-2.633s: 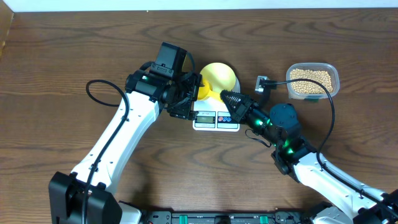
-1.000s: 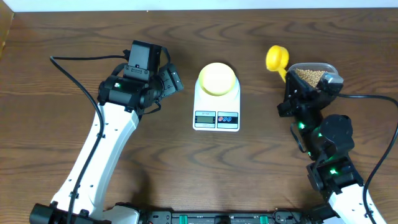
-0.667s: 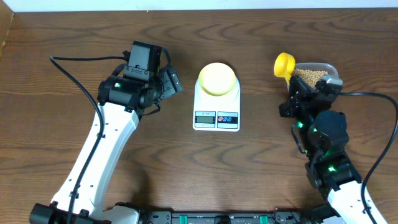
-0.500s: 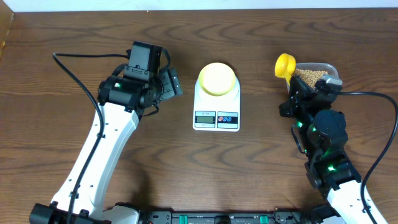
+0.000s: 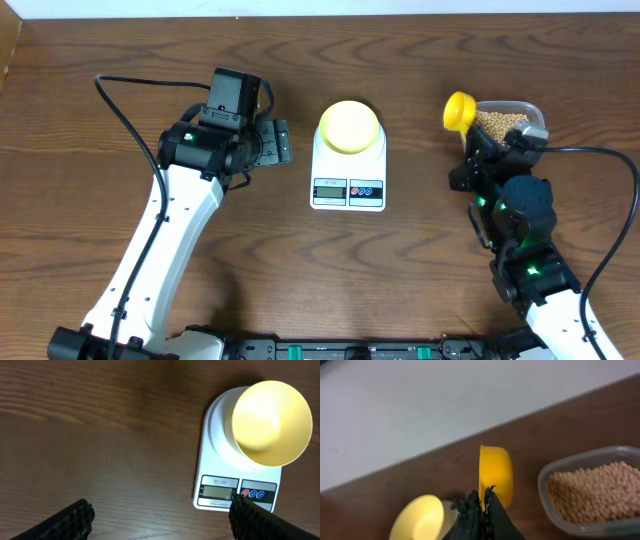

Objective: Scoop item into bowl and weigh 50g on scale
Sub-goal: 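Move the left gripper over the scale's buttons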

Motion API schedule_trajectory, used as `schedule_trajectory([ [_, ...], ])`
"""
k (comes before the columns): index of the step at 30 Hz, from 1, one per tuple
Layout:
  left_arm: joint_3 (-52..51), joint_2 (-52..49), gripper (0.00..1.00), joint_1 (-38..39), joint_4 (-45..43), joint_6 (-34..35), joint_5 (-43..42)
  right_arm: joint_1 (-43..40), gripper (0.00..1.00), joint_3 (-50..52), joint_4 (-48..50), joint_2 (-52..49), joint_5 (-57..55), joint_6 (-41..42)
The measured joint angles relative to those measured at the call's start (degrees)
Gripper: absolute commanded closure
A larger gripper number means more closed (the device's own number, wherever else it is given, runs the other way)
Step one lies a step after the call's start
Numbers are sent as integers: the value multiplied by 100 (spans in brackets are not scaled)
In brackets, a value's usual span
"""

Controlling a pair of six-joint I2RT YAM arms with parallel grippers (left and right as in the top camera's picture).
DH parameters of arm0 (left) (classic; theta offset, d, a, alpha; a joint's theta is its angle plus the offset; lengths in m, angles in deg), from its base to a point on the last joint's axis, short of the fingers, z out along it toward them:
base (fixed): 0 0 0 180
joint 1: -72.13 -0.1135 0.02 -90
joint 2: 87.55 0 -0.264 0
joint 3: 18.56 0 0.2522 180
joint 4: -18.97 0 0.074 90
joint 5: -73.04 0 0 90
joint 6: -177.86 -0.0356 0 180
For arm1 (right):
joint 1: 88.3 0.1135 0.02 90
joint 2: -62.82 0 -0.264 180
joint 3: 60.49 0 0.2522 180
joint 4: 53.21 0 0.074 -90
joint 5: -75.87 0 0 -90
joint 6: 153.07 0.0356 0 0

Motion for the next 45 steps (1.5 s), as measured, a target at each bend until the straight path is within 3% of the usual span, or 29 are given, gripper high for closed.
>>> schedule_trajectory([
  [14, 0, 0, 11, 0, 87, -1012, 48, 0, 99, 0, -144, -4, 0, -678],
  [32, 0, -398, 11, 50, -35, -1622, 208, 0, 99, 0, -251, -4, -2, -1475],
  [45, 0, -868, 11, 1069, -232, -1655, 772, 0, 99, 0, -251, -4, -2, -1502],
])
